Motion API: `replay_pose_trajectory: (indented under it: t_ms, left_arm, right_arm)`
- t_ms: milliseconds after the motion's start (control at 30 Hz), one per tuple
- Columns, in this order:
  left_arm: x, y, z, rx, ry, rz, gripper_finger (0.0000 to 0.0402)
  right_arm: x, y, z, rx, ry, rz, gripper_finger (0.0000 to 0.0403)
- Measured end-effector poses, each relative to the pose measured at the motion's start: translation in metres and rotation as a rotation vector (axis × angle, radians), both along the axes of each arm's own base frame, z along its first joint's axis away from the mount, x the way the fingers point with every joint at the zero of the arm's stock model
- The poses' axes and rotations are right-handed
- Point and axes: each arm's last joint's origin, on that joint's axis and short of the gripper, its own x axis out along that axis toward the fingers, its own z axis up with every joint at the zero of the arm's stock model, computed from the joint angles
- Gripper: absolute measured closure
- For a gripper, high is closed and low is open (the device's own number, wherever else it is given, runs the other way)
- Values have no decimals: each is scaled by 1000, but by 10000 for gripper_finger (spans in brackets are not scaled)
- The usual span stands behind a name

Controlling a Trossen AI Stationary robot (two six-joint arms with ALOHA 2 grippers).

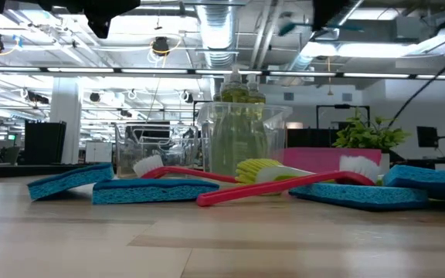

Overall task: Pick & Place Kitchen Sink Supplies
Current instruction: Put the blue dish brush into the pink bin

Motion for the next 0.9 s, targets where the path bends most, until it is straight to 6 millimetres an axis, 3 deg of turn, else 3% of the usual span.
replay_pose_trajectory:
  t_ms: [233,600,900]
  left_arm:
    - [0,0,0,0,0,0,234]
    - [0,0,0,0,-1,0,234]
    - [0,0,0,-1,-1,0,234]
  right_arm:
    - [-27,-20,-36,97,-82,-43,351]
    - [-14,-48,-121,239,-175,26,351]
    - [-1,-72,-159,288,-95,-41,351]
